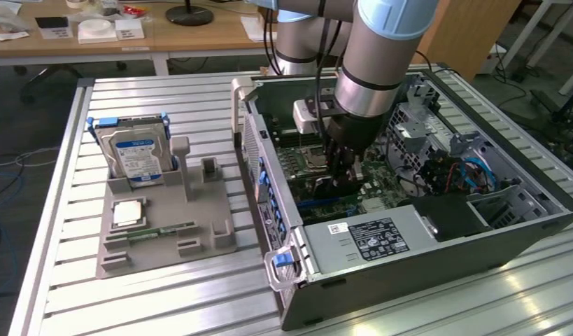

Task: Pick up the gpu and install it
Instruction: 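Insert the gpu into the slot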

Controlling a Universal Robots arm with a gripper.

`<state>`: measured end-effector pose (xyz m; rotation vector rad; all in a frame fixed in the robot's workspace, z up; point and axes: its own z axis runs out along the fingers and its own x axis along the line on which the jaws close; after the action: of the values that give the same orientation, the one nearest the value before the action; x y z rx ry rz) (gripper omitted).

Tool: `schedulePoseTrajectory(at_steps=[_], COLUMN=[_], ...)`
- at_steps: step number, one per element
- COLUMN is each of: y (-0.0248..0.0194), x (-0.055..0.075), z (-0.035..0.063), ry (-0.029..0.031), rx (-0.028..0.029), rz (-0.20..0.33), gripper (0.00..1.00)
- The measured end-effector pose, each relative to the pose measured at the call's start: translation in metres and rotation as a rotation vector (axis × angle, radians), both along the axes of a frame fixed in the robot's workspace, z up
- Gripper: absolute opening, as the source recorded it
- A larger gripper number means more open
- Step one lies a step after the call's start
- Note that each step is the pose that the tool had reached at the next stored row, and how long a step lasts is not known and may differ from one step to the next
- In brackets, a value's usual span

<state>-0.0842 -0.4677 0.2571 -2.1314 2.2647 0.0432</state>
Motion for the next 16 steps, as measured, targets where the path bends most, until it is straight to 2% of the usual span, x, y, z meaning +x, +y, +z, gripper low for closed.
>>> schedulePoseTrajectory(at_steps=[6,10,16], y=[-0.0001,-0.003,-0.0032], x=[0.0,-0.0001,-0.0003], z=[-0.0015,-0.0016,-0.0051], ry=[0.0002,0.0001,0.0001], rx=[-0.0003,-0.0002,0.0005], rz=[-0.01,-0.01,-0.01], gripper=[0.27,0.27,0.27])
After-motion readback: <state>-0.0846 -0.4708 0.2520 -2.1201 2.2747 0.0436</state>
